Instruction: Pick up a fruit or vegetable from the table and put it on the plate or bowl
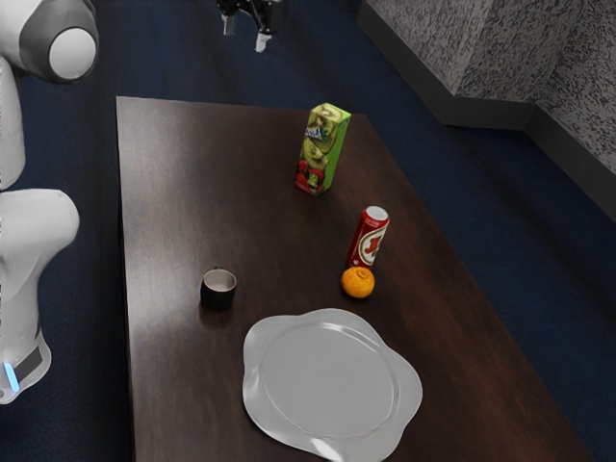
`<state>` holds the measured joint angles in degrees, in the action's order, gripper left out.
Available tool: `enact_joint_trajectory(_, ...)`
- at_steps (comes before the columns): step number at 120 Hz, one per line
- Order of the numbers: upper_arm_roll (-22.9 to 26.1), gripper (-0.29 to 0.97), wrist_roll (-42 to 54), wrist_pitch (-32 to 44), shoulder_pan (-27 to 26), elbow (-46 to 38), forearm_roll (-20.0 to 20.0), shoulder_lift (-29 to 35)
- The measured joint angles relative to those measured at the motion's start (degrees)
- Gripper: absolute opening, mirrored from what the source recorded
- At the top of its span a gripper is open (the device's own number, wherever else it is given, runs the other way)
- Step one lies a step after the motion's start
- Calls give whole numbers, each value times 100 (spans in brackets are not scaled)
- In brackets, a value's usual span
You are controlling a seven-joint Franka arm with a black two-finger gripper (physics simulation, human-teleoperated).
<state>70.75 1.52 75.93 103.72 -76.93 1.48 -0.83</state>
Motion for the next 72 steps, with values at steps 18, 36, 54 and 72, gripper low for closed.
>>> enact_joint_trajectory(18,-18,66,-12,145,902,24,0,-4)
enact_joint_trajectory(36,354,66,-20,-91,1603,1593,-204,274)
enact_joint_trajectory(54,453,66,-114,-78,-1205,1208,-247,197)
enact_joint_trajectory(72,395,66,-212,287,-2716,340,-184,750)
